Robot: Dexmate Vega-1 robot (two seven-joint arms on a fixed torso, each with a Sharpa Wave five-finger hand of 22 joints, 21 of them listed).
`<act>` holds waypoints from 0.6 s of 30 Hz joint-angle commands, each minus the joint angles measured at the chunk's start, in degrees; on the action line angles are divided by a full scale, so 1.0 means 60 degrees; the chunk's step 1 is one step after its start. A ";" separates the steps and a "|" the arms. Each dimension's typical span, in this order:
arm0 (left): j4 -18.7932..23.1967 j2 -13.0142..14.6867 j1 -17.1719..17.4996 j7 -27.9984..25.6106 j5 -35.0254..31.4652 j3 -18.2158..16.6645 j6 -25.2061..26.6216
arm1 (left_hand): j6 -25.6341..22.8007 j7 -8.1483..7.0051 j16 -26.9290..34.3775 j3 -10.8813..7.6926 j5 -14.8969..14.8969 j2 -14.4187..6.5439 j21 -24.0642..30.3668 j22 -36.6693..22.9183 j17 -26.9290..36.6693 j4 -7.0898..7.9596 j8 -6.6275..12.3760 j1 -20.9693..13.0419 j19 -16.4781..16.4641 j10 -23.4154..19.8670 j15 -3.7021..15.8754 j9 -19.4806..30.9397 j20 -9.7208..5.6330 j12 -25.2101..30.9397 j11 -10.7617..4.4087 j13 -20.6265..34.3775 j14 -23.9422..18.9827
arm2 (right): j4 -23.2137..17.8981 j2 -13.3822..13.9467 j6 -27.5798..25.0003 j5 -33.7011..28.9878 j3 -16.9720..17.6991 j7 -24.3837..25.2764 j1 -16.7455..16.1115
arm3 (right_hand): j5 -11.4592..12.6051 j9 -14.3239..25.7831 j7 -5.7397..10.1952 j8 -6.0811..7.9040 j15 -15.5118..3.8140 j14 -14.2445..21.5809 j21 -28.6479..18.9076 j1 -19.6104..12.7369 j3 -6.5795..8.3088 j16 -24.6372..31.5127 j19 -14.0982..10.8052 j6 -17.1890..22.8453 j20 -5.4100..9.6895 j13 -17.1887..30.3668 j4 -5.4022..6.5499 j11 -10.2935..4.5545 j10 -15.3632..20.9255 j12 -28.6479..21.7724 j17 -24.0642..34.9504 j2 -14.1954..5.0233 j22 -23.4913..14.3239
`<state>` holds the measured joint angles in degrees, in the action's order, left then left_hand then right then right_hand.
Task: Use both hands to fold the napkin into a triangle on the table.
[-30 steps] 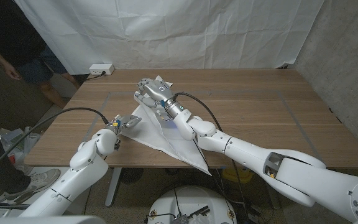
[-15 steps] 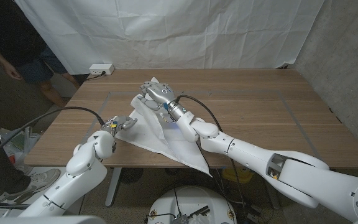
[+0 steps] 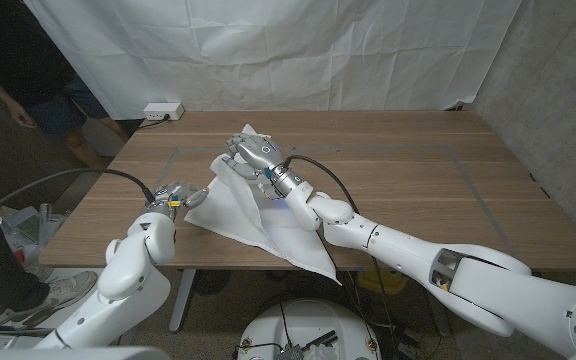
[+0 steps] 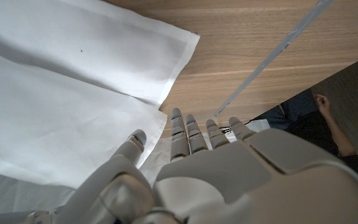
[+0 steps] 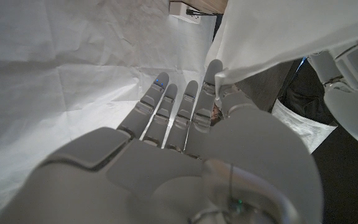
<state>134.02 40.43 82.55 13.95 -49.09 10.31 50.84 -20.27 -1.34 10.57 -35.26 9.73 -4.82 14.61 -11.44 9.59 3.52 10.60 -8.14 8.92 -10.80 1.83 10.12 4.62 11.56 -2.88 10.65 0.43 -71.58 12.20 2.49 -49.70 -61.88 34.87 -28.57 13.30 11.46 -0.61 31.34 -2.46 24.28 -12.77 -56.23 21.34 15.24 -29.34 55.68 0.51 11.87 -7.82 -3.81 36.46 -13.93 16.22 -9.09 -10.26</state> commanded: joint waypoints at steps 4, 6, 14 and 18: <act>0.1474 0.0073 0.0992 -0.0072 -0.1570 -0.0187 0.2019 | 0.0060 -0.0001 -0.0042 -0.0008 0.0058 0.0079 -0.0016 -0.0025 0.0029 -0.0120 -0.0015 -0.0070 0.0043 -0.0004 -0.0086 0.0011 0.0117 0.0003 0.0042 0.0017 0.0022 | -0.0134 0.0139 0.0167 0.0044 -0.0173 -0.0066 -0.0291 | -0.0023 0.0001 -0.0005 0.0029 -0.0971 0.0115 -0.0017 -0.0095 -0.0013 -0.0013 -0.0068 0.0065 0.0028 0.0052 0.0004 -0.0024 0.0103 0.0044 0.0023 0.0022 -0.0031; 0.1618 0.0031 0.1132 -0.0197 -0.1715 -0.0219 0.2124 | 0.0059 -0.0001 -0.0042 -0.0003 0.0058 0.0092 -0.0014 -0.0024 0.0029 -0.0143 -0.0013 -0.0078 0.0031 -0.0004 -0.0094 0.0011 0.0123 0.0004 0.0046 0.0017 0.0024 | -0.0211 0.0180 0.0197 0.0036 -0.0198 -0.0091 -0.0337 | -0.0022 0.0000 -0.0010 0.0028 -0.0978 0.0125 -0.0016 -0.0101 -0.0012 -0.0012 -0.0066 0.0065 0.0032 0.0052 0.0003 -0.0025 0.0095 0.0050 0.0024 0.0018 -0.0031; 0.2004 -0.0573 0.1876 -0.1532 -0.1712 -0.0689 0.1684 | 0.0311 -0.0034 -0.0038 0.0016 0.0056 0.0138 0.0010 -0.0022 0.0031 -0.0258 -0.0092 -0.0120 -0.0060 0.0026 -0.0143 0.0012 0.0189 0.0001 0.0090 0.0018 0.0012 | -0.0417 0.0259 0.0329 0.0009 -0.0322 -0.0193 -0.0502 | -0.0022 -0.0001 -0.0016 0.0025 -0.0965 0.0130 -0.0017 -0.0107 -0.0019 -0.0028 -0.0079 0.0068 0.0028 0.0054 0.0007 -0.0021 0.0108 0.0063 0.0023 0.0021 -0.0031; 0.2057 -0.0944 0.2157 -0.2252 -0.1406 -0.0991 0.1200 | 0.0763 -0.0159 -0.0054 0.0032 0.0054 0.0155 0.0003 -0.0024 0.0036 -0.0366 -0.0157 -0.0151 -0.0071 0.0178 -0.0191 0.0014 0.0275 -0.0042 0.0153 0.0022 0.0061 | -0.0508 0.0305 0.0398 0.0020 -0.0369 -0.0237 -0.0600 | -0.0021 -0.0002 -0.0027 0.0020 -0.0969 0.0128 -0.0015 -0.0107 -0.0017 -0.0043 -0.0078 0.0062 0.0034 0.0054 0.0008 -0.0021 0.0114 0.0067 0.0017 0.0027 -0.0031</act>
<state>143.52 38.94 90.58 9.57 -58.43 7.85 61.48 -16.40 -2.08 10.57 -35.11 9.73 -4.16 14.61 -11.45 9.61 1.80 9.73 -8.81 8.43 -10.07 0.90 10.13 5.74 11.55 -2.17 10.65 0.73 -73.17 13.33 3.94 -49.52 -63.28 34.20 -30.82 13.30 11.46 -0.61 31.34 -2.74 24.57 -12.77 -56.22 21.34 15.01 -29.55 55.67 0.71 12.14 -7.82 -4.06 36.72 -13.48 16.23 -9.08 -10.26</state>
